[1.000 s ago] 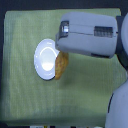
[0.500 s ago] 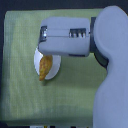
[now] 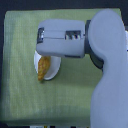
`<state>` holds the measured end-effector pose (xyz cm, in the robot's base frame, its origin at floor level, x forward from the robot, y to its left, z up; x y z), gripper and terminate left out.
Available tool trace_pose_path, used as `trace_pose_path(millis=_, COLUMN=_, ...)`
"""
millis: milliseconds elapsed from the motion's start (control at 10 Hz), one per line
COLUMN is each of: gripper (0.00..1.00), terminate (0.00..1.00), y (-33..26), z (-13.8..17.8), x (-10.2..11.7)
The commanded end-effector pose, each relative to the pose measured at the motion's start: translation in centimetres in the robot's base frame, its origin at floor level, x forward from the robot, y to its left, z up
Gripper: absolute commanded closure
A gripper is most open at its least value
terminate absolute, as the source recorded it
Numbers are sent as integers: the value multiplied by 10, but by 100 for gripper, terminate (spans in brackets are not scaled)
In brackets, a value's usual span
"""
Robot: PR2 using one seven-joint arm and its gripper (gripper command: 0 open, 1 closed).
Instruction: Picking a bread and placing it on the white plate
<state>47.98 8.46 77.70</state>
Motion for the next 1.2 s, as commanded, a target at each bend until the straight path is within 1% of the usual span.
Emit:
trace_pose_path(millis=0, gripper=0, terminate=0, y=-7, z=-3, x=-1)
trace_pose_path(millis=300, gripper=0, terminate=0, y=-9, z=-2, x=-5)
trace_pose_path(millis=400, gripper=0, terminate=0, y=-3, z=1, x=-13)
trace_pose_path(millis=500, gripper=0, terminate=0, y=-2, z=0, x=-13)
trace_pose_path(millis=800, gripper=0, terminate=0, y=0, z=3, x=-8)
trace_pose_path(millis=1100, gripper=0, terminate=0, y=1, z=23, x=10)
